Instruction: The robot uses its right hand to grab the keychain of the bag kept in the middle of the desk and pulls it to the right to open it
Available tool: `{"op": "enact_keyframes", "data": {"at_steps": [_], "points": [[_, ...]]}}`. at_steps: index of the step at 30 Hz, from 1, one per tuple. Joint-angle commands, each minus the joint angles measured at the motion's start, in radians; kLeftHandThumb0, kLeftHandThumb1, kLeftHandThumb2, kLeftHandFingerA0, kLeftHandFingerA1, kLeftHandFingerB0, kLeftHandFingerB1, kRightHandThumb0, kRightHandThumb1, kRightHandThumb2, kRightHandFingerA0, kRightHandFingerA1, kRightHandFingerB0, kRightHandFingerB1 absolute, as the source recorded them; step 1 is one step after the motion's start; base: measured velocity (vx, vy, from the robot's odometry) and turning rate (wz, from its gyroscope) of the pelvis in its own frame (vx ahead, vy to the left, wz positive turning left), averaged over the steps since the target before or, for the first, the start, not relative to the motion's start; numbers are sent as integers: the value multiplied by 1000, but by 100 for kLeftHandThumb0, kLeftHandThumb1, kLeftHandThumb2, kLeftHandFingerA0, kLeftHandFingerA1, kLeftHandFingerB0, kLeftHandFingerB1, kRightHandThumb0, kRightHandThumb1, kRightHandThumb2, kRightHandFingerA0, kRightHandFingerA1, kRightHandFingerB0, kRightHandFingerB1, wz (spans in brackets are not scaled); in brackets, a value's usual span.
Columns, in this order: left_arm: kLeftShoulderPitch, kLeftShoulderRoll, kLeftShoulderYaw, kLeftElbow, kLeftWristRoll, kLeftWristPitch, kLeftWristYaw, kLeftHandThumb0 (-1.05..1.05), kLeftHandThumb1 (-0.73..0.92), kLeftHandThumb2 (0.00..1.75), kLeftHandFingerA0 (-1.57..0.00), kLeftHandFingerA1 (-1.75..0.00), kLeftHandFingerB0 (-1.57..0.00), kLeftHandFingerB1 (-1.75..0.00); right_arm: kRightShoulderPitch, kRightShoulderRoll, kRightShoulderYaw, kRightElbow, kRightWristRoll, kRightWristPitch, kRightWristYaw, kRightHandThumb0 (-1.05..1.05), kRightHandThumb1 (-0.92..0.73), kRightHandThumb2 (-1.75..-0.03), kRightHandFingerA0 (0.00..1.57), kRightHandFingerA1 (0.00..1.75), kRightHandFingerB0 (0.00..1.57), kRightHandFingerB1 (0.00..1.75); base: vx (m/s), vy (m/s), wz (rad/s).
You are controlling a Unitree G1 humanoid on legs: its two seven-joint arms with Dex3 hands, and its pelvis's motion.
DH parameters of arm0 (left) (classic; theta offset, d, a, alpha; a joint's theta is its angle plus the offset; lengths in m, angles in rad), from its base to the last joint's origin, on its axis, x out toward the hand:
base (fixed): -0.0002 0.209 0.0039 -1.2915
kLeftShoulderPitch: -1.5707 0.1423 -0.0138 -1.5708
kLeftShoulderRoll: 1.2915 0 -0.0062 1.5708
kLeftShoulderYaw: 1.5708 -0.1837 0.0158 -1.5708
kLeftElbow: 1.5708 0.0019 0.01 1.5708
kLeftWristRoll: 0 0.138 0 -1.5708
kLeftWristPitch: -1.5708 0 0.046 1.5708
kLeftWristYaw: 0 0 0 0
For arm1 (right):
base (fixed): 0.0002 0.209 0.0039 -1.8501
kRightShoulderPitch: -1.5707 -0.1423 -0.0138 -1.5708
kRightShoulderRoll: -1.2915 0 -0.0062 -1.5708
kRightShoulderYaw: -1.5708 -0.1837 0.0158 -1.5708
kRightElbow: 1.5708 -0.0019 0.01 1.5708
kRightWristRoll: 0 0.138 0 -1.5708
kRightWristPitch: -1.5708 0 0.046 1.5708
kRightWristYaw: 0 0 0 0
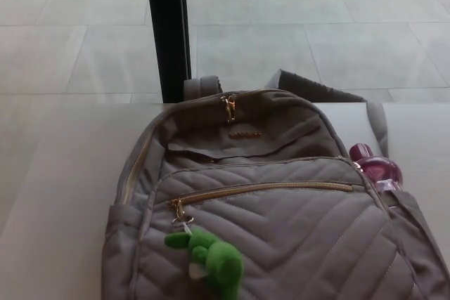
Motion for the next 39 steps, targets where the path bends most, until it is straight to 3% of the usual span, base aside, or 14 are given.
{"op": "enact_keyframes", "data": {"at_steps": [1, 9, 10, 11, 13, 14, 15, 18, 21, 24, 33, 34, 37, 39], "points": [[-4, 14, -2, 26, 1, -52, -8, -61, 43, 83, -54, -65, -45, -53, 3, 4, -68, -33, 56, 25, -23, -57, -63, -60, 49, 75, 29, 32, 0, 0, 0], [2, 1, -6, 35, 0, -67, -28, -58, 55, 57, -60, -58, -51, -42, -157, 107, -374, -415, 246, 252, -161, -73, -58, -89, 51, 73, 7, 25, 0, 0, 0], [6, 0, 0, 29, -7, -67, -31, -62, 43, 84, -56, -67, -46, -54, -177, 116, -381, -483, 251, 244, -167, -74, -54, -92, 53, 71, 8, 29, 0, 0, 0], [4, -3, 11, 28, -19, -58, -35, -56, 54, 57, -57, -61, -52, -42, -219, 114, -378, -586, 263, 286, -168, -85, -56, -89, 64, 77, 10, 38, 0, 0, 0], [-2, -1, 11, 27, -20, -55, -39, -57, 42, 82, -53, -67, -45, -54, -253, 134, -379, -723, 291, 300, -163, -70, -64, -60, 58, 65, 16, 27, 0, 0, 0], [-1, -1, 12, 27, -20, -57, -37, -53, 54, 56, -56, -61, -52, -43, -257, 147, -384, -858, 334, 385, -178, -70, -62, -60, 50, 55, 19, 30, 0, 0, 0], [-1, -2, 11, 25, -19, -57, -33, -56, 42, 82, -54, -66, -44, -54, -291, 182, -339, -1023, 344, 373, -208, -41, -42, -93, 51, 67, 1, 44, 0, 0, 0], [-4, 0, 5, 24, -12, -59, -29, -55, 54, 57, -58, -58, -51, -42, -398, 207, -239, -1229, 338, 481, -254, -66, -51, -81, 37, 50, 15, 39, -1, 1, 2], [-10, 1, -9, 30, 5, -68, -21, -60, 44, 83, -55, -64, -44, -53, -510, 225, -48, -1418, 311, 494, -215, -64, -60, -59, 39, 53, 21, 31, 0, 0, 0], [-12, 5, -11, 22, 6, -60, -25, -57, 55, 57, -59, -56, -52, -41, -551, 230, 56, -1471, 242, 482, -158, -71, -49, -86, 31, 55, 15, 42, 0, 0, 0], [-11, 8, -7, 24, 2, -60, -39, -60, 43, 83, -56, -64, -45, -53, -646, 363, 573, -1533, -123, 432, -8, -78, -60, -58, 38, 64, 29, 40, 0, 0, 0], [-9, 8, -9, 22, 3, -63, -41, -58, 55, 57, -60, -56, -50, -41, -633, 379, 638, -1535, -202, 410, 0, -79, -46, -88, 34, 66, 24, 51, 0, 0, 0], [-16, 7, 3, 27, -10, -45, -45, -54, 54, 57, -59, -55, -51, -41, -625, 360, 709, -1537, -327, 398, 44, -87, -67, -61, 34, 63, 26, 41, 0, 0, 0], [-12, 9, -10, 28, 6, -60, -40, -59, 44, 82, -57, -65, -44, -53, -610, 381, 754, -1533, -350, 412, 28, -91, -52, -94, 47, 72, 28, 52, 0, 0, 0]]}}
